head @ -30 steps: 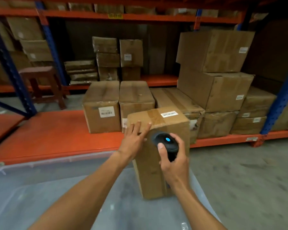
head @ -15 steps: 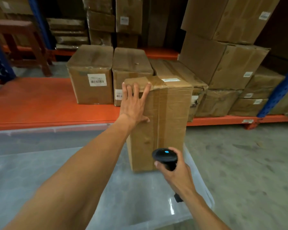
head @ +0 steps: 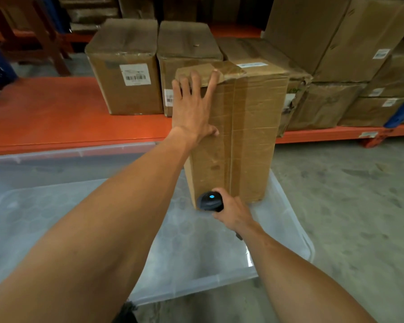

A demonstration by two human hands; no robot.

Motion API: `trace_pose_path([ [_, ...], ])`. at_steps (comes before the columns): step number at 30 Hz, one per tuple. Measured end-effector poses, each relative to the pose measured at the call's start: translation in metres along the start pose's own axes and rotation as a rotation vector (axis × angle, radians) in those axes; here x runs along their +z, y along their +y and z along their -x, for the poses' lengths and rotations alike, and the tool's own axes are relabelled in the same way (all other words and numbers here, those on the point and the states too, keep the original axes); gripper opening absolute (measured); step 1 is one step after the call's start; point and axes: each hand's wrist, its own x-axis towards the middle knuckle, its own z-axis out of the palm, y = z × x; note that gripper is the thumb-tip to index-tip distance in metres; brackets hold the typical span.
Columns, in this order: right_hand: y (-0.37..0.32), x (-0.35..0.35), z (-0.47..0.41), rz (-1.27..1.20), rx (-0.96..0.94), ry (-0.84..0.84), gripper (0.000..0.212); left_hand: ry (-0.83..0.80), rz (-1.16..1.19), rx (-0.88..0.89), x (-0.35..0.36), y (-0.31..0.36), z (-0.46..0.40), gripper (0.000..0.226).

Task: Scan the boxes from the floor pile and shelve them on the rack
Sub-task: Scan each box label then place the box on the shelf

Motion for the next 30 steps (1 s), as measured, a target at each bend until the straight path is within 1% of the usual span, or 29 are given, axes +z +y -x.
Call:
trace_pose_path([
  [4,0.015,0.018,-0.003,-0.002,0.031,-0.041,0.074,0.022,0.008,0.006,0.003,0.0,0.004,0.145],
  [7,0.022,0.027,-0.003,0.113,0.002,-0.152,0.075,0.021,0.023,0.004,0.002,0.0,0.003,0.144],
  [9,0.024,0.033,-0.002,0.186,0.011,-0.207,0.071,0.012,0.043,0.006,0.002,0.0,0.003,0.142],
  [11,0.027,0.038,0.0,0.237,0.033,-0.227,0.065,0.007,0.053,0.008,0.003,0.0,0.004,0.141],
  [15,0.032,0.049,0.0,0.251,0.073,-0.243,0.058,0.013,0.046,0.013,0.002,0.0,0.007,0.141],
  [17,0.031,0.05,0.0,0.236,0.103,-0.263,0.061,0.022,0.035,0.014,0.001,0.0,0.008,0.142],
  [19,0.028,0.043,0.002,0.204,0.121,-0.299,0.072,0.03,0.023,0.014,0.002,0.0,0.01,0.144],
  [20,0.025,0.034,0.003,0.185,0.115,-0.302,0.078,0.035,0.018,0.015,0.002,0.0,0.011,0.144],
  [21,0.021,0.022,0.005,0.164,0.079,-0.282,0.078,0.034,0.019,0.014,0.002,-0.001,0.012,0.144],
  [22,0.015,0.005,0.007,0.105,0.03,-0.224,0.071,0.03,0.023,0.011,0.002,-0.001,0.014,0.144],
  [24,0.001,-0.035,0.011,-0.158,-0.068,-0.021,0.047,0.024,0.024,0.002,-0.001,0.001,0.017,0.144],
  [25,-0.007,-0.058,0.011,-0.274,-0.12,0.12,0.036,0.012,0.022,-0.003,-0.004,0.001,0.018,0.144],
  [26,-0.017,-0.083,0.012,-0.334,-0.194,0.301,0.029,-0.006,0.024,-0.007,-0.006,0.002,0.02,0.143],
  [27,-0.028,-0.11,0.013,-0.351,-0.273,0.506,0.026,-0.021,0.029,-0.007,-0.007,0.003,0.022,0.142],
  [28,-0.04,-0.136,0.013,-0.356,-0.343,0.703,0.028,-0.026,0.03,-0.005,-0.008,0.004,0.024,0.142],
  [29,-0.054,-0.163,0.012,-0.356,-0.383,0.867,0.031,-0.028,0.031,-0.003,-0.01,0.005,0.027,0.141],
  [30,-0.066,-0.187,0.01,-0.371,-0.385,0.972,0.034,-0.033,0.032,-0.002,-0.011,0.005,0.031,0.14],
])
